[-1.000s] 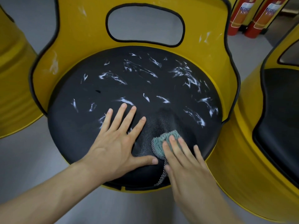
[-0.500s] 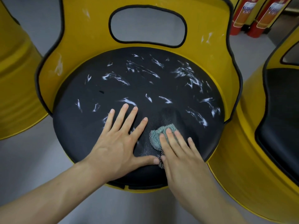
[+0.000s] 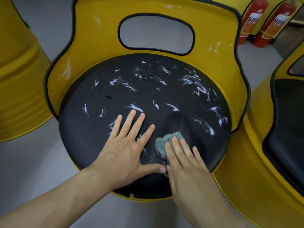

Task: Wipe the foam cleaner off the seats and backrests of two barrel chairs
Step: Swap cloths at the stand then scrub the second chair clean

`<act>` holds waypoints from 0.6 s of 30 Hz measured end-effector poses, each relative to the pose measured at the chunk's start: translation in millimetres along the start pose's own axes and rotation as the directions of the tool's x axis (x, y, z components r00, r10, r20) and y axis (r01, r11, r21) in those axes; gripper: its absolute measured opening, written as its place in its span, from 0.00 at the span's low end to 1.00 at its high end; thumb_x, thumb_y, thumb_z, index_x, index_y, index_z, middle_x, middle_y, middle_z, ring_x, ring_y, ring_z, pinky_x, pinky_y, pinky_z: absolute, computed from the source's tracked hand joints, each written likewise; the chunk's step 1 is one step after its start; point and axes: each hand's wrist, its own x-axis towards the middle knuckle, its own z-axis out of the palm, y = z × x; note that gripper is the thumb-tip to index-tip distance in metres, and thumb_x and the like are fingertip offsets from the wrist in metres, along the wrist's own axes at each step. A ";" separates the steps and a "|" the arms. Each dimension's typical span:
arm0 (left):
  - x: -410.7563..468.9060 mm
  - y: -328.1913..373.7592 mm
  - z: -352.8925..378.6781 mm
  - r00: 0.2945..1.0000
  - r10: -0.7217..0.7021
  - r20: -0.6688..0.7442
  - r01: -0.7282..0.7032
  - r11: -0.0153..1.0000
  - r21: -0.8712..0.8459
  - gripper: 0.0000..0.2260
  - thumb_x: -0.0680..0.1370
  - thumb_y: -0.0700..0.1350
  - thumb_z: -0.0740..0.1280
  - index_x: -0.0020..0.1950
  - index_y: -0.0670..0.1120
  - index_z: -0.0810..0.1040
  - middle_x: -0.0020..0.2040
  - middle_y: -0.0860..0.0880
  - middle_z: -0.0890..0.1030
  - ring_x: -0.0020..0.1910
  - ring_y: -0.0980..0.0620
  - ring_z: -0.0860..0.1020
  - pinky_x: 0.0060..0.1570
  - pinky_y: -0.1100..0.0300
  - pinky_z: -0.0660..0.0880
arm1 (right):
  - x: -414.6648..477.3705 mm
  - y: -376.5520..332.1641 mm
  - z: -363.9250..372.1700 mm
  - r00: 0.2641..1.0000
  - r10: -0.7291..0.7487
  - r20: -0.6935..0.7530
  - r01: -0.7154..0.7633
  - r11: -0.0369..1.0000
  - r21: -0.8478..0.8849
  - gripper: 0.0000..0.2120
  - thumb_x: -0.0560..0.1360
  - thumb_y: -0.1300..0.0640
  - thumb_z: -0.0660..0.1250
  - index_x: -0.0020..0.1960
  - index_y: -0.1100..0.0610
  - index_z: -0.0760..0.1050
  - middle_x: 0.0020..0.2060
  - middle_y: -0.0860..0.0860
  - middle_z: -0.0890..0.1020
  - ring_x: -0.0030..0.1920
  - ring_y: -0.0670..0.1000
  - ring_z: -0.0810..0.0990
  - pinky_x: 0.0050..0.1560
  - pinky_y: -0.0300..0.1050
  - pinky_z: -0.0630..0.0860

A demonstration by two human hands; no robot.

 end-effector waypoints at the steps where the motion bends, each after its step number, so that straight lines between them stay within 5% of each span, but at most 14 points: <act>1: 0.7 -0.2 -0.1 1.000 0.003 -0.005 -0.003 1.000 -0.001 0.53 0.66 0.85 0.40 0.83 0.55 0.45 0.83 0.46 0.38 0.79 0.46 0.28 0.78 0.41 0.33 | -0.8 3.6 -1.4 1.000 -0.011 0.009 0.011 1.000 -0.005 0.29 0.85 0.49 0.40 0.73 0.59 0.72 0.72 0.56 0.73 0.73 0.57 0.71 0.70 0.57 0.63; 4: 0.6 -1.3 1.2 1.000 0.013 0.000 -0.013 1.000 -0.007 0.52 0.67 0.85 0.42 0.83 0.55 0.46 0.83 0.46 0.39 0.79 0.46 0.28 0.77 0.41 0.33 | 26.6 16.2 -2.8 1.000 -0.018 -0.023 0.017 0.998 -0.054 0.27 0.82 0.49 0.46 0.76 0.58 0.69 0.75 0.54 0.71 0.75 0.55 0.68 0.73 0.58 0.67; 8: 0.1 -0.1 -0.9 1.000 -0.003 -0.005 0.002 1.000 -0.023 0.51 0.67 0.85 0.43 0.83 0.56 0.44 0.82 0.46 0.36 0.78 0.47 0.26 0.76 0.42 0.31 | 73.1 22.3 -9.1 0.998 0.058 0.015 -0.058 0.997 -0.042 0.28 0.84 0.50 0.43 0.81 0.57 0.54 0.81 0.54 0.57 0.81 0.54 0.53 0.79 0.55 0.53; 12: 0.3 -0.3 -3.5 1.000 0.008 0.006 -0.008 1.000 -0.012 0.51 0.68 0.85 0.43 0.83 0.55 0.48 0.83 0.45 0.41 0.80 0.45 0.30 0.77 0.42 0.35 | 38.2 9.1 0.2 0.999 0.029 -0.042 -0.031 0.999 -0.034 0.28 0.81 0.51 0.47 0.75 0.62 0.69 0.74 0.58 0.70 0.76 0.58 0.67 0.74 0.56 0.66; 18: 2.6 -2.2 2.3 0.998 0.057 -0.035 -0.055 0.998 0.039 0.50 0.71 0.83 0.49 0.78 0.47 0.68 0.80 0.40 0.62 0.82 0.39 0.52 0.75 0.39 0.50 | 11.6 21.8 -5.9 0.996 -0.087 -0.004 0.086 0.990 -0.114 0.27 0.82 0.47 0.49 0.75 0.58 0.70 0.74 0.54 0.72 0.75 0.54 0.69 0.70 0.56 0.59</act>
